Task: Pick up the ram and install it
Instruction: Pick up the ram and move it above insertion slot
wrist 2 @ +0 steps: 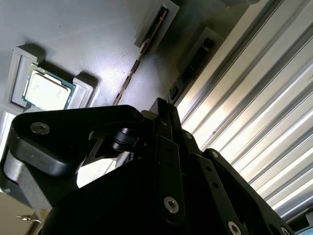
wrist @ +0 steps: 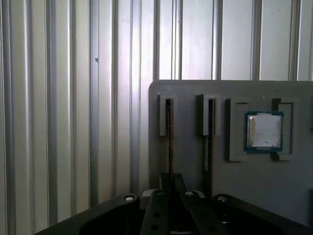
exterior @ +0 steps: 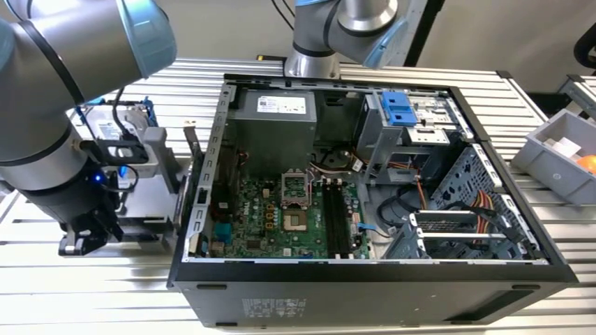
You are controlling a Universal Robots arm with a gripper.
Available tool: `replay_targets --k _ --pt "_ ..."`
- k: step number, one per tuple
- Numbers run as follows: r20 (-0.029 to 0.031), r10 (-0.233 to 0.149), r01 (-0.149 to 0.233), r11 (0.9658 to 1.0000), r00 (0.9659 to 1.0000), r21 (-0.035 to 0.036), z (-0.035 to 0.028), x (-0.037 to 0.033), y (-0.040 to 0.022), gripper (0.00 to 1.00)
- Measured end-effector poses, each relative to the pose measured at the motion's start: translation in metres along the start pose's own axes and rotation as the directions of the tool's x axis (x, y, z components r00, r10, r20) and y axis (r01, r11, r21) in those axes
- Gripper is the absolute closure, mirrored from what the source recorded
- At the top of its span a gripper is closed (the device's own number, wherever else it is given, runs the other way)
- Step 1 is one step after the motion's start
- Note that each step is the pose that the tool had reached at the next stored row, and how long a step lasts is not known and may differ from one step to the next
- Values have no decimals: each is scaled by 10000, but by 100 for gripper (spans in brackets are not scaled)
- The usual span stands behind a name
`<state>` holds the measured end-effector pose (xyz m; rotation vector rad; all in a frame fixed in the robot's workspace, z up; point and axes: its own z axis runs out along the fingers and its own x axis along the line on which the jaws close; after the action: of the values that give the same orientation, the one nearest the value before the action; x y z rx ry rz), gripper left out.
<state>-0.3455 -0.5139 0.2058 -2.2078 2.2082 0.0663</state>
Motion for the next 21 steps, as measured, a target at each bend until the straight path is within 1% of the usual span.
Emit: replay_targets --k 4,10,11,21 --pt "0 0 0 10000 10000 0 -15 -1 1 100" --pt "0 0 0 10000 10000 0 -77 -3 1 100" --pt "-1 0 0 10000 10000 -1 -154 -7 3 100" --pt "0 1 -1 10000 10000 1 -261 -12 5 100"
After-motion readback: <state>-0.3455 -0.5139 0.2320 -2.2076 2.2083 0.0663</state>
